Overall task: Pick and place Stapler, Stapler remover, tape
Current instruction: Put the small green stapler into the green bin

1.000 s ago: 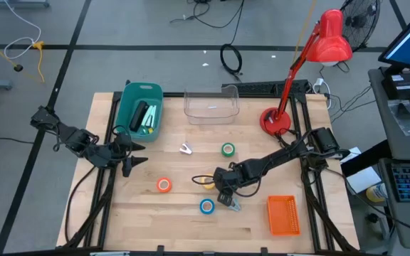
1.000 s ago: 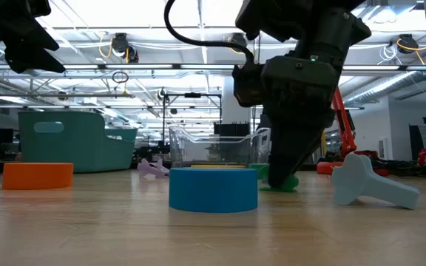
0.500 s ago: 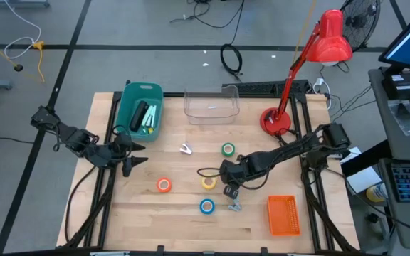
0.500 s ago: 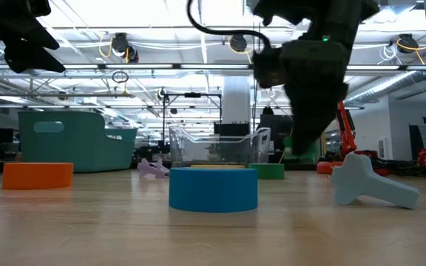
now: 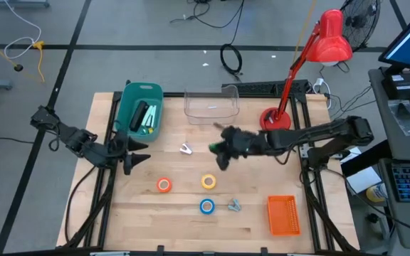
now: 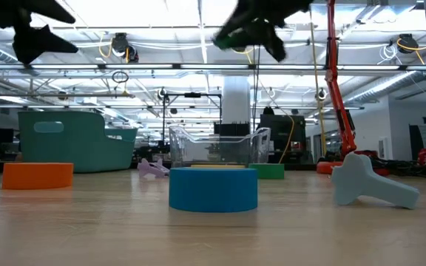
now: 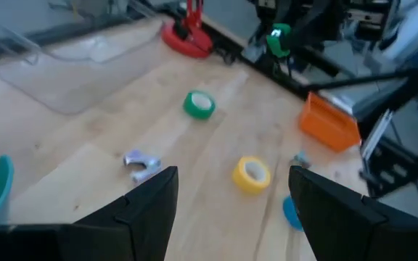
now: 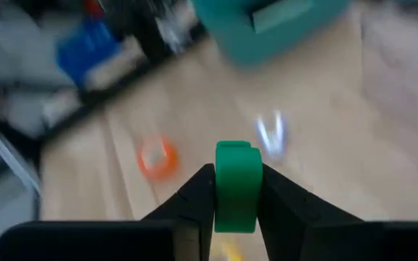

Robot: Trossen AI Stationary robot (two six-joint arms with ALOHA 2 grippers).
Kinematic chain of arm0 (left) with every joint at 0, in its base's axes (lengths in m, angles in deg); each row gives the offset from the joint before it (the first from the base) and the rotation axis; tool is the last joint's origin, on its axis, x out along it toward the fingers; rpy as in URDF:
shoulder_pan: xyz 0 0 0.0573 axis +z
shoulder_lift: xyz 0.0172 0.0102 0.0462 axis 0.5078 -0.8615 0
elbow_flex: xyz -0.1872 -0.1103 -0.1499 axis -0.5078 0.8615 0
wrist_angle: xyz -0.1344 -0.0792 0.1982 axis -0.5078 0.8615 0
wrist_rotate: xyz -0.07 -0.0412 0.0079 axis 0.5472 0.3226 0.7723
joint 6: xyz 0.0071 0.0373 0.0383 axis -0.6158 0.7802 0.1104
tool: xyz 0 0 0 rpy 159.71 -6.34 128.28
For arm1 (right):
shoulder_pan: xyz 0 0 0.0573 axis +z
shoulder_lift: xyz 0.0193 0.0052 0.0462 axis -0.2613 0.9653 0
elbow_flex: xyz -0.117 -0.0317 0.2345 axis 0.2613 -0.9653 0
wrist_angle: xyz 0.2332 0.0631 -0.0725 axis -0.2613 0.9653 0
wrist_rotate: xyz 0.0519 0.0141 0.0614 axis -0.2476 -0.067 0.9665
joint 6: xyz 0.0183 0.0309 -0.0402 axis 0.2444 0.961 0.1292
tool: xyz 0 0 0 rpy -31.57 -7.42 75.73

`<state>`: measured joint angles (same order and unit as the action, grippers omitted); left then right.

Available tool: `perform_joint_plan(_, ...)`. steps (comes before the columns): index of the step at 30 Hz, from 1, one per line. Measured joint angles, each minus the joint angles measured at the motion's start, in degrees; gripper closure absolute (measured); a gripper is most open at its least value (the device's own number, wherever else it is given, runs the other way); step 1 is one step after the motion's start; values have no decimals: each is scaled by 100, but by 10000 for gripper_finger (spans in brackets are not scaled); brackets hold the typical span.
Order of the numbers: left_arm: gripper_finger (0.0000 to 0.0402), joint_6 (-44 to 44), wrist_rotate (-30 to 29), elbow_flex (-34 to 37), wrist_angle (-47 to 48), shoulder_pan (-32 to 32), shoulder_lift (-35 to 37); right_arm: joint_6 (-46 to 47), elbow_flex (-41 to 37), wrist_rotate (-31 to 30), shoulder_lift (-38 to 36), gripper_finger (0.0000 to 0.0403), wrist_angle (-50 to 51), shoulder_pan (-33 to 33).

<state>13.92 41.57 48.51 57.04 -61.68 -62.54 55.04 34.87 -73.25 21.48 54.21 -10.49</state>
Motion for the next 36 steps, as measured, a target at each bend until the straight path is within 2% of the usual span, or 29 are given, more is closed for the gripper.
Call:
perform_joint_plan(7, 135, 29, -567, 0, -683, 2, -362, -451, -2, 52, 108, 331, -1803, -373)
perform_joint_plan(12, 135, 47, -664, 0, -1246, 147, -737, -485, 1, 418, 471, 328, -2876, -499)
perform_joint_plan(20, 135, 354, -647, 0, -2411, 493, -1153, -371, 0, 1023, 1053, 331, -3680, -523)
perform_joint_plan(24, 135, 377, -284, 0, -2861, 781, -1297, -100, 0, 1365, 1314, 327, -4011, -495)
perform_joint_plan(29, 135, 209, 234, 0, -2977, 1099, -1533, -82, 0, 1395, 1497, 330, -4581, -495)
perform_joint_plan(36, 135, 4, 594, 0, -3321, 1416, -1973, 73, 0, 1375, 1636, 328, -5286, -559)
